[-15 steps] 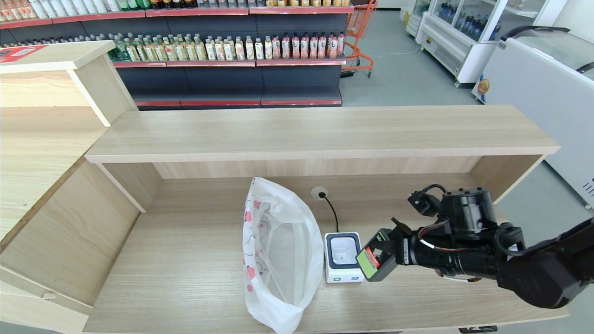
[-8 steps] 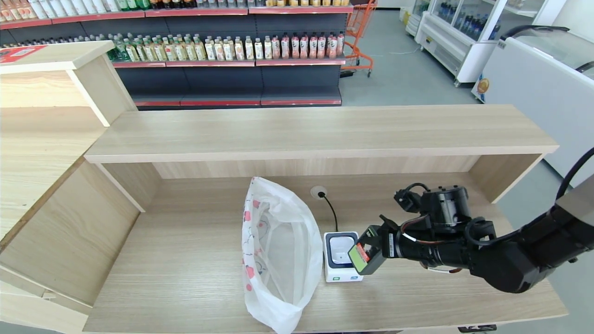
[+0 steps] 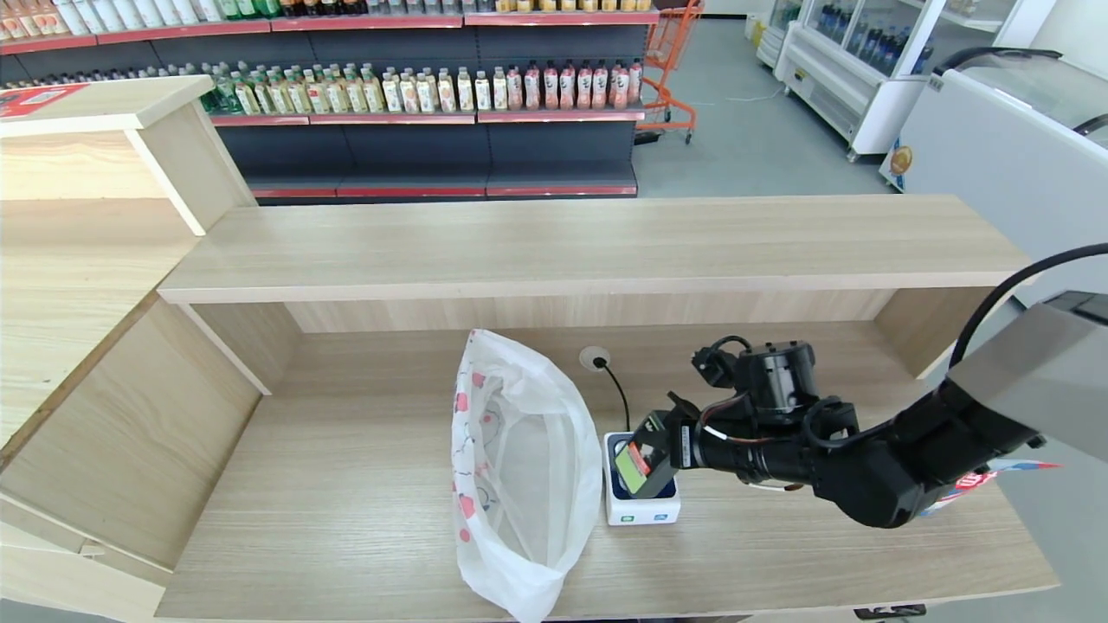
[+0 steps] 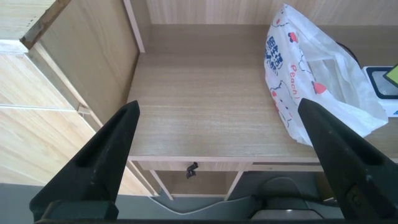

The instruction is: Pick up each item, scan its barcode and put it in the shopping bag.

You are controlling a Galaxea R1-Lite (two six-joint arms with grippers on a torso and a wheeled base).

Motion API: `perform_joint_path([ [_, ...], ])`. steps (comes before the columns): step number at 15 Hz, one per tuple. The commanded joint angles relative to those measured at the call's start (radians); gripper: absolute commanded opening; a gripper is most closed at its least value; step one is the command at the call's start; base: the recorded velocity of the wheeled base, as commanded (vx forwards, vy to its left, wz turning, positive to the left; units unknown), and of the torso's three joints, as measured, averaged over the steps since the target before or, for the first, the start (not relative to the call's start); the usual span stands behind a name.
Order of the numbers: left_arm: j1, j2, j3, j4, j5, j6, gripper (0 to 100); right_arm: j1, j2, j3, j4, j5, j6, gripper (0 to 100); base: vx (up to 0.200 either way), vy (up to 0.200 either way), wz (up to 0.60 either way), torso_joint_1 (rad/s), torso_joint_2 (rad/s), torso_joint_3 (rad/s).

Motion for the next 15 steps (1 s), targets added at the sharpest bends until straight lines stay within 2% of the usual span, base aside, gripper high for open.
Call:
perform_joint_path([
  [1, 0.000, 0.000, 0.000, 0.000, 0.000, 0.000, 100, 0.008, 0.068, -0.013, -0.052, -0.001, -0.001, 0, 0.000, 0.000, 0.00, 0.000, 0.00, 0.000],
  [10, 0.000, 0.000, 0.000, 0.000, 0.000, 0.000, 100, 0.011, 0.082, -0.015, -0.077, -0.005, -0.004, 0, 0.000, 0.000, 0.00, 0.000, 0.00, 0.000],
  [13, 0.000, 0.000, 0.000, 0.000, 0.000, 0.000, 100, -0.005, -0.127, -0.007, -0.080, -0.004, 0.029, 0, 0.000, 0.000, 0.00, 0.000, 0.00, 0.000],
  [15, 0.000, 0.000, 0.000, 0.000, 0.000, 0.000, 100, -0.041, -0.291, 0.031, -0.020, -0.007, -0.076, 0, 0.000, 0.000, 0.00, 0.000, 0.00, 0.000],
])
